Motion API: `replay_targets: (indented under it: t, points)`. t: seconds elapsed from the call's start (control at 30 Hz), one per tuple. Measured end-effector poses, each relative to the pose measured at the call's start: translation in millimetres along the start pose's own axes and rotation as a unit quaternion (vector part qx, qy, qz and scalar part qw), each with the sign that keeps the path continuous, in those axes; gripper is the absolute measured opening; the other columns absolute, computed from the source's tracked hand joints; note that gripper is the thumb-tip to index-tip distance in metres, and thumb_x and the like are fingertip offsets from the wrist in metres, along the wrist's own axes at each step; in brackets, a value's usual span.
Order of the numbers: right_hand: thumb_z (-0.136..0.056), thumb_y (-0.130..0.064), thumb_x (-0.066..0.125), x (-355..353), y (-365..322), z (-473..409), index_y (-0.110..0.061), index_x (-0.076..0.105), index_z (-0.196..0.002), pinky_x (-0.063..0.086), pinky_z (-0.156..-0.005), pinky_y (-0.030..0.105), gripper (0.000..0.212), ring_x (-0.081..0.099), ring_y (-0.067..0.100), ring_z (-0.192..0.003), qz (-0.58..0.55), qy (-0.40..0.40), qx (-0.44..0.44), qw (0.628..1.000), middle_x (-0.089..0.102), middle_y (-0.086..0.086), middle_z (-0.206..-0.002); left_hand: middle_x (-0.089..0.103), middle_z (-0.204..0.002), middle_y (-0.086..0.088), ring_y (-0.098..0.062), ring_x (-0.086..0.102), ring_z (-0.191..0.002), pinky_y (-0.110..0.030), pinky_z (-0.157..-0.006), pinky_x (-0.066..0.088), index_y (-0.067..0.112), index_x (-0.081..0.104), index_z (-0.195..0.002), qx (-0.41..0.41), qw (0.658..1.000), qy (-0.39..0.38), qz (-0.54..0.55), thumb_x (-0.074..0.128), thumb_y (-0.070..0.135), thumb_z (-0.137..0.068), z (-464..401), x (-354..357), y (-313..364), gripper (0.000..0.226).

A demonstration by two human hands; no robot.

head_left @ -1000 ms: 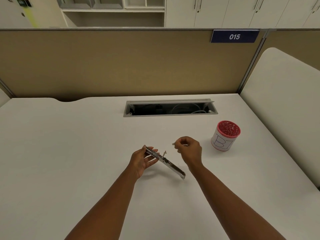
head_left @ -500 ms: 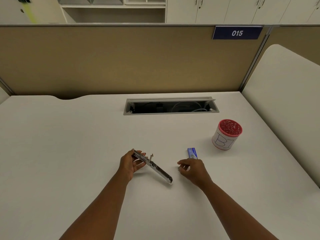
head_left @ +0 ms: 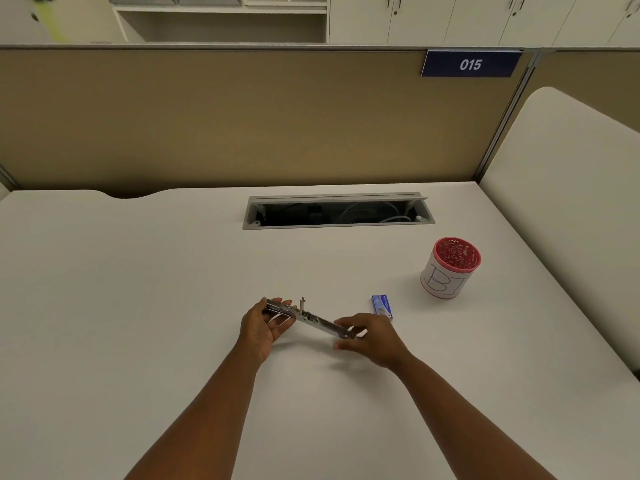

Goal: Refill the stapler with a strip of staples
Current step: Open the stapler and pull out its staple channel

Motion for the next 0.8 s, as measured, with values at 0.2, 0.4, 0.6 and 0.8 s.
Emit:
replay_targets:
  t: [0.2, 0.4, 0.6, 0.8]
  points:
    - [-0.074, -0.015, 0.073, -12.1, -5.1, -16.2, -0.014, 0.070, -0.101, 0.041, -0.060, 0.009, 0.027, 0.050, 0.005, -0.072, 0.007, 0.078, -0.007, 0.997, 0.051, -0.005, -0.084, 0.074, -0.076, -0.006, -0.018, 0.071, -0.071, -0.026, -0.057, 0.060, 0.005, 0.059, -0.083, 0.032, 0.998, -0.060, 0.002, 0.038, 0.020, -0.097, -9.1, 1.4, 2.3, 0.030]
    - [-0.076, -0.011, 0.069, -27.1, -2.1, -31.3, -0.016, 0.070, -0.101, 0.037, -0.074, 0.024, 0.026, 0.055, 0.021, -0.091, 0.097, 0.113, 0.006, 0.989, 0.060, 0.009, -0.097, 0.065, -0.090, -0.006, -0.013, 0.066, -0.073, -0.019, -0.066, 0.058, -0.003, 0.060, -0.111, 0.050, 0.992, -0.048, -0.105, 0.050, 0.008, -0.091, -20.1, -9.4, -2.2, 0.025]
    - [-0.083, -0.015, 0.060, -25.4, 2.1, -41.2, -0.020, 0.067, -0.107, 0.040, -0.083, 0.033, 0.025, 0.051, 0.025, -0.103, 0.217, 0.108, -0.003, 0.970, 0.064, 0.008, -0.104, 0.060, -0.080, -0.010, -0.021, 0.058, -0.071, -0.017, -0.052, 0.057, -0.009, 0.057, -0.113, 0.057, 0.985, 0.020, -0.163, 0.052, -0.003, -0.088, -30.1, -12.2, -0.7, 0.027]
    - [-0.086, -0.021, 0.056, -25.5, 2.7, -52.2, -0.025, 0.065, -0.108, 0.039, -0.084, 0.034, 0.024, 0.049, 0.023, -0.108, 0.277, 0.110, -0.002, 0.955, 0.067, 0.001, -0.108, 0.058, -0.067, -0.009, -0.014, 0.057, -0.046, -0.016, -0.040, 0.053, -0.003, 0.066, -0.103, 0.124, 0.932, 0.130, -0.316, 0.060, 0.004, -0.085, -42.1, -14.9, 10.3, 0.020]
Point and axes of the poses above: each hand's wrist, its own z-axis away from the middle knuckle, its own x-axis out of the palm, y = z × x, the point moved 5 cm from there along -z, towards the middle knuckle
